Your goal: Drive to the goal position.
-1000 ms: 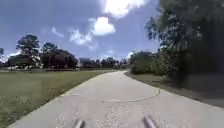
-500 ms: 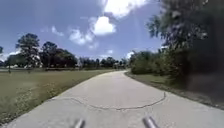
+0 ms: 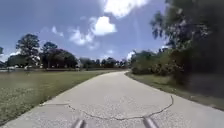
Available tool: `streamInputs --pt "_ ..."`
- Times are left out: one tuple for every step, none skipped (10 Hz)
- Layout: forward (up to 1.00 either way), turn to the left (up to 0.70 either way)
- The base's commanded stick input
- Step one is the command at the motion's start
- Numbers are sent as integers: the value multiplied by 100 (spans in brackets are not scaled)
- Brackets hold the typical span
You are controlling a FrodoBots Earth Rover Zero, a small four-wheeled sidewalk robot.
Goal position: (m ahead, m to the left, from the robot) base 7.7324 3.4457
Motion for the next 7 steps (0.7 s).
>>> streamInputs --pt "50 0" --pt "50 0" --pt "50 0" --pt "50 0" --pt "50 0" --pt "50 0" --pt "50 -41"
